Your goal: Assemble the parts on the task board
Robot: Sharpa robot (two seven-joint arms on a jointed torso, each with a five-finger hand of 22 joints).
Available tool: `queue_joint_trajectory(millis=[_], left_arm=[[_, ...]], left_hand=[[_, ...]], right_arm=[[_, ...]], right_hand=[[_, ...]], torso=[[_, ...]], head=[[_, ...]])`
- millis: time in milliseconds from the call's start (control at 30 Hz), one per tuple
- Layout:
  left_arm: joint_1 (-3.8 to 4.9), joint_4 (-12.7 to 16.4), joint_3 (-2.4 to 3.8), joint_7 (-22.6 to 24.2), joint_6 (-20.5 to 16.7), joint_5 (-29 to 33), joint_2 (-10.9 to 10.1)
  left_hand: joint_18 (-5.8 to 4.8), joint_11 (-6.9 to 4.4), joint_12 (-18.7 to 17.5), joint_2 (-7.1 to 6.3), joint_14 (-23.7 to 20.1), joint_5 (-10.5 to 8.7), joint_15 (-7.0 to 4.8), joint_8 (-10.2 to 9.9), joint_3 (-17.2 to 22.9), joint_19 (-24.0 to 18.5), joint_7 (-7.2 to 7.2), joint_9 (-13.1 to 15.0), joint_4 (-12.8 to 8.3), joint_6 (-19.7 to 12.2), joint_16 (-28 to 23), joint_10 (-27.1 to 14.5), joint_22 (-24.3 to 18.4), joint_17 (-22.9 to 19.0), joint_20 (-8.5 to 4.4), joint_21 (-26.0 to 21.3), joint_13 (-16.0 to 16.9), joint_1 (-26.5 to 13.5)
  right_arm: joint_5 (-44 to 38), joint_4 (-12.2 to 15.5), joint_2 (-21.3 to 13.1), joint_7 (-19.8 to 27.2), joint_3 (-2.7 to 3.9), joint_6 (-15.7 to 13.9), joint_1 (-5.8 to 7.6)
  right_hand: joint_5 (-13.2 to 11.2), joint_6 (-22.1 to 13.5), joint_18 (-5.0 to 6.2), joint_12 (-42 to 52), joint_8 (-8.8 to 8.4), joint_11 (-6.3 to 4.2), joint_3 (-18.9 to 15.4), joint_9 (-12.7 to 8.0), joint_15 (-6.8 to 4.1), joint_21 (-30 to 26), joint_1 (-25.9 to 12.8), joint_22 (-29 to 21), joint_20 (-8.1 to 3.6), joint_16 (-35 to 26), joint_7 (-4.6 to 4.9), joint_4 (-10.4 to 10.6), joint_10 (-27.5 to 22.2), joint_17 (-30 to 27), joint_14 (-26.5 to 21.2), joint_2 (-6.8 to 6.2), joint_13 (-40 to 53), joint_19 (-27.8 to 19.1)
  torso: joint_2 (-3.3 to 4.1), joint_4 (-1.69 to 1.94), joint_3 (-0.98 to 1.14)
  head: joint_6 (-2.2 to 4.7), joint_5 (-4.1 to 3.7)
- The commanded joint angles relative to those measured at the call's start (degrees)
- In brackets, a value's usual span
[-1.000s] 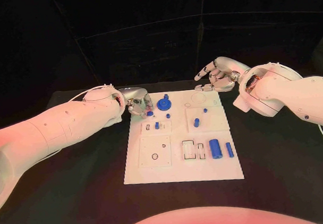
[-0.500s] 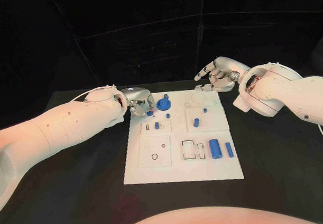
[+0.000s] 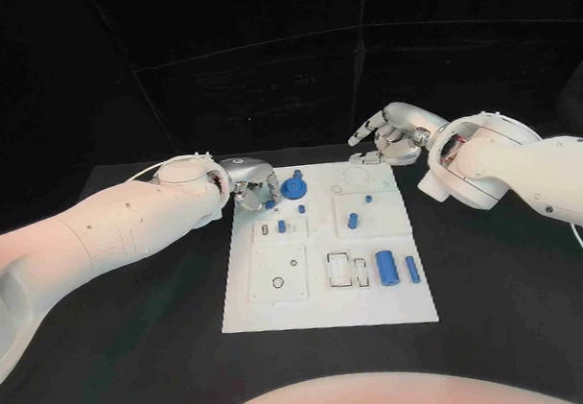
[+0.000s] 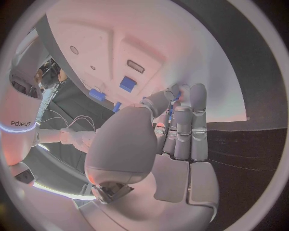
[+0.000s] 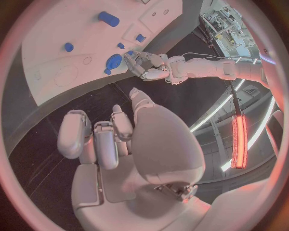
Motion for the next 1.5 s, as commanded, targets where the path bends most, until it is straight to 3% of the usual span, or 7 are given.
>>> queue_joint_trajectory(millis=[33,267,433,667,1033,1500], left_arm=[[-0.04,-0.3,-0.06,-1.3,2.0,-1.6,0.1],[-0.03,-0.5,-0.06,-2.4,2.1,-1.6,0.0],[-0.03,-0.3,-0.06,-2.5,1.0,-1.6,0.0],[-0.03,-0.2,-0.06,-2.5,0.1,-1.6,-0.1],[-0.03,-0.3,-0.06,-3.1,-1.0,-1.6,-0.3],[-0.03,-0.3,-0.06,-3.8,-1.3,-1.6,-0.3]], left_hand=[[0.38,0.03,0.5,-0.25,-0.1,-0.15,0.24,-0.3,0.7,-0.5,0.18,-0.1,0.0,0.4,0.7,-0.1,0.3,0.3,0.14,0.6,0.0,-0.7],[0.28,0.0,1.9,-0.44,2.8,-0.17,0.58,-1.2,1.2,-0.1,0.46,-0.1,0.5,0.3,3.8,2.4,1.6,4.1,0.62,2.1,0.2,-2.5],[-0.5,-0.94,3.2,-0.5,5.4,-0.19,0.11,-1.5,1.0,2.9,0.5,0.1,1.4,1.1,6.3,6.8,6.1,7.3,0.5,5.3,0.3,-4.8],[-0.91,-1.71,2.7,-0.99,6.8,-0.19,-0.46,-1.7,0.1,4.7,0.43,0.2,2.0,2.1,7.4,9.1,7.9,8.7,-0.02,6.4,-0.1,-6.2],[-0.06,-0.54,-0.3,-3.62,4.3,-0.18,0.45,-3.5,-2.6,2.0,1.09,-0.1,2.1,-0.4,5.2,4.9,2.0,3.7,0.59,1.7,-0.4,-7.9],[0.36,-0.04,0.1,-3.92,2.5,-0.16,1.01,-3.5,-7.4,1.1,1.49,-0.1,3.0,-2.3,4.5,1.8,-1.1,1.1,1.24,-1.4,0.0,-7.8]], right_arm=[[-0.1,0.0,0.1,0.1,0.04,0.4,0.1],[-0.1,0.0,0.0,0.1,0.04,0.4,0.1],[-0.1,0.0,0.0,0.0,0.03,0.4,0.1],[-0.1,0.0,0.0,0.0,0.03,0.5,0.1],[-0.1,-0.1,0.0,0.1,0.03,0.5,0.1],[-0.1,-0.1,0.1,0.1,0.03,0.6,0.1]], right_hand=[[0.4,0.5,0.07,0.4,0.38,-0.07,-0.2,-0.1,-0.19,-0.3,0.0,0.0,-0.08,-0.3,-0.07,-0.2,0.0,6.4,4.1,0.64,0.1,-0.3],[0.4,0.5,0.07,0.4,0.38,-0.07,-0.2,-0.1,-0.19,-0.3,0.0,0.0,-0.08,-0.3,-0.07,-0.2,0.0,6.4,4.1,0.64,0.1,-0.3],[0.4,0.5,0.07,0.4,0.38,-0.07,-0.2,-0.1,-0.19,-0.3,0.0,0.0,-0.08,-0.3,-0.07,-0.2,0.0,6.4,4.1,0.64,0.1,-0.3],[0.4,0.5,0.08,0.4,0.42,-0.07,-0.2,-0.1,-0.19,-0.4,-0.1,0.0,-0.09,-0.3,-0.08,-0.1,0.0,6.4,4.1,0.79,0.1,-0.3],[0.4,0.5,0.08,0.4,0.43,-0.07,-0.2,-0.1,-0.19,-0.4,-0.1,0.0,-0.09,-0.3,-0.08,-0.1,0.0,6.4,4.1,0.81,0.1,-0.3],[0.4,0.5,0.08,0.4,0.43,-0.07,-0.2,-0.1,-0.19,-0.4,-0.1,0.0,-0.09,-0.3,-0.08,-0.1,0.0,6.4,4.1,0.81,0.1,-0.3]], torso=[[-0.02,0.04,0.0],[0.0,0.07,0.01],[-0.01,0.1,-0.01],[-0.03,0.09,-0.01],[-0.02,0.03,0.01],[-0.01,0.05,0.02]], head=[[0.0,0.02],[-0.01,-0.01],[-0.07,0.05],[-0.06,0.08],[-0.1,0.12],[-0.13,0.03]])
